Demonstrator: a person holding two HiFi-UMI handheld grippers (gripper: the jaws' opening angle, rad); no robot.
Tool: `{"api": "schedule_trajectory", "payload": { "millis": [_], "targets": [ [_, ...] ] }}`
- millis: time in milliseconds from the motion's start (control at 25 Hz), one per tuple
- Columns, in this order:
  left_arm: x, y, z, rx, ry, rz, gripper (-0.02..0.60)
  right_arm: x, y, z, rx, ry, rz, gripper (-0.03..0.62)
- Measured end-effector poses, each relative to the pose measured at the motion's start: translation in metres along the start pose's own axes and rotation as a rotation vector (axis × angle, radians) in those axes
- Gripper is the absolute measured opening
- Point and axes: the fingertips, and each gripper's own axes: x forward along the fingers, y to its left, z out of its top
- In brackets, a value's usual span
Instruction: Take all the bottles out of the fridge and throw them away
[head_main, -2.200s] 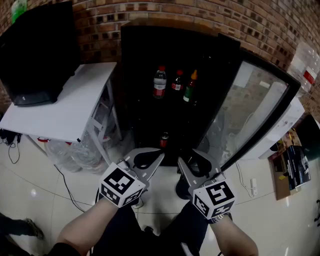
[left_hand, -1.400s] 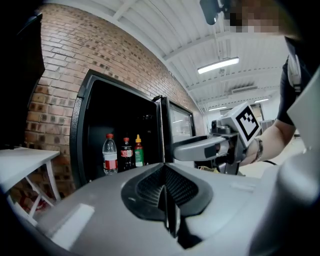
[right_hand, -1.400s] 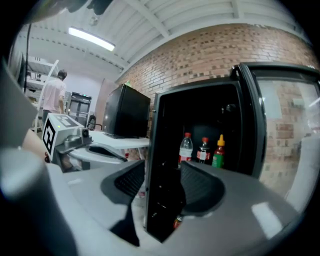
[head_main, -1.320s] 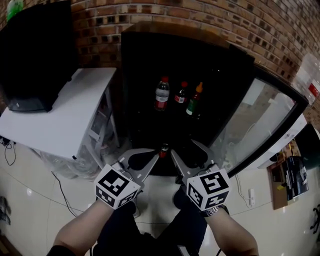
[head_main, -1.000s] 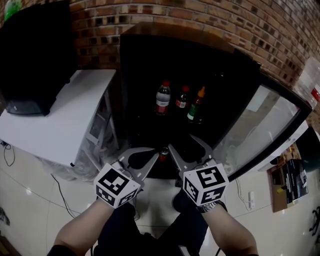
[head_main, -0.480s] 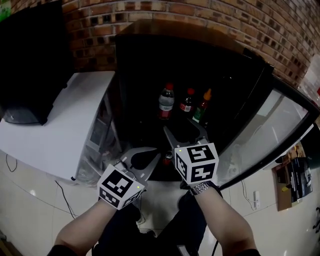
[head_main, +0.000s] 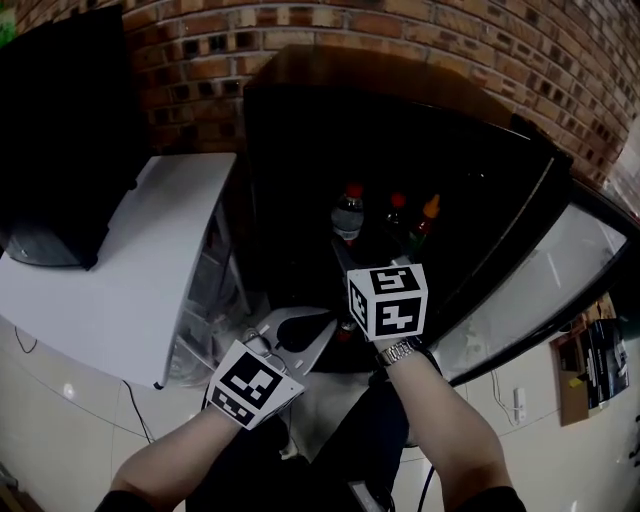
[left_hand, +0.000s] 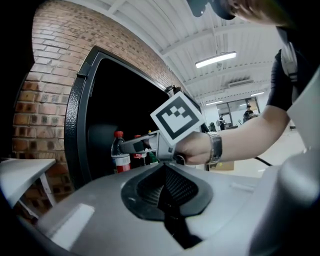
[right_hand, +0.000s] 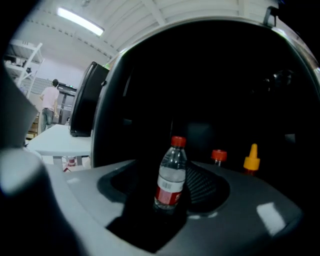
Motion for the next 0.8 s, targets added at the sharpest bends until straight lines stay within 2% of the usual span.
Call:
{"api": "schedule_trajectory", "payload": {
  "millis": [360, 640, 720, 800],
  "targets": [
    [0.004, 0.014, -0.006, -0.018, -0.008, -0.033, 0.005, 0.043, -0.022, 0.019, -0.016, 0.023, -0.071, 0.275],
    [0.003, 0.02, -0.012, -0.04, -0.009, -0.029, 0.005, 0.07, -0.03, 0.024, 0.004, 0.071, -0.079, 0.273],
    [0.002, 0.023, -0.011, -0.041, -0.011, -0.026, 0.005, 0.072, -0.031, 0.023, 0.025, 0.081, -0.076, 0.219],
    [0.0, 0.025, -0.011, -0.045, -0.012, -0.022, 0.005, 0.07, -0.031, 0.025, 0.041, 0.077, -0.072, 0.21]
  ]
}}
